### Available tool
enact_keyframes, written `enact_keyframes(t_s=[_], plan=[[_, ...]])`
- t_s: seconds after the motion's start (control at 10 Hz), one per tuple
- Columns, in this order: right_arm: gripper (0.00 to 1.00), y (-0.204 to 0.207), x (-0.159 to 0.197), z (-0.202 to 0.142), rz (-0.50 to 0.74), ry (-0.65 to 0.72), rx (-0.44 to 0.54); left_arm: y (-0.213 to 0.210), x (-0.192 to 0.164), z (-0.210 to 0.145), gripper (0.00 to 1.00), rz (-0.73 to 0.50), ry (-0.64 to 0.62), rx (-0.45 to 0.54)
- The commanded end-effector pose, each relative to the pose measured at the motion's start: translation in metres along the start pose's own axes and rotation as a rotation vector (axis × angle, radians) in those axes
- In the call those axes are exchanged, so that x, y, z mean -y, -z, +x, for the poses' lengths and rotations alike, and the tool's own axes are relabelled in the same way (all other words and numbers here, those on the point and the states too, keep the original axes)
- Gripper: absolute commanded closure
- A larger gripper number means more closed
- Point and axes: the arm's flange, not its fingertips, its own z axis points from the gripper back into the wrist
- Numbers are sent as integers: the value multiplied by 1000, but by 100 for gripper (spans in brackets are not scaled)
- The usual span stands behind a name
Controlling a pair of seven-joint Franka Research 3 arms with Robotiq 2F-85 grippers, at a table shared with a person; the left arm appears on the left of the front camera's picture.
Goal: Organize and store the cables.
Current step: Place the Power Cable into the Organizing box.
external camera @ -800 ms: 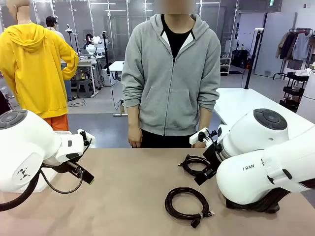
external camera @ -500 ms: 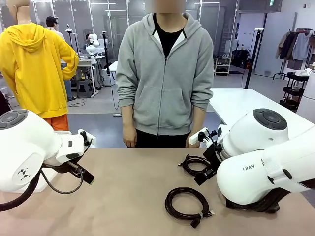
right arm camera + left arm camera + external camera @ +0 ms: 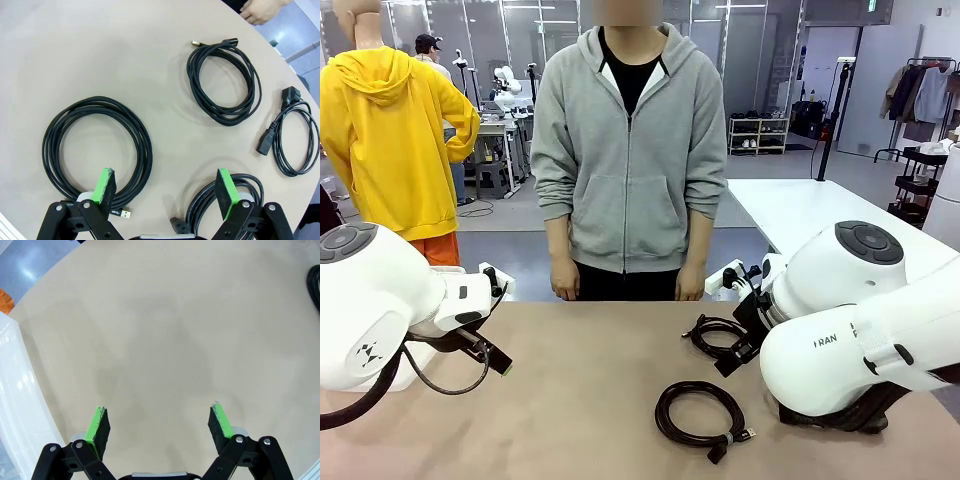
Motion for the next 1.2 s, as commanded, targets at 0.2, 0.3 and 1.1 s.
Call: enact_keyframes(t_s=[0.2, 0.3, 1.1], plan=[[0, 0, 0, 0, 0, 2, 0, 0, 0, 0, 0, 0, 0, 0], [0, 0, 0, 0, 0, 0, 0, -26, -5, 13, 0, -13, 118, 17], [0, -169, 162, -88, 322, -29, 201, -192, -138, -41, 0, -376, 6, 174]])
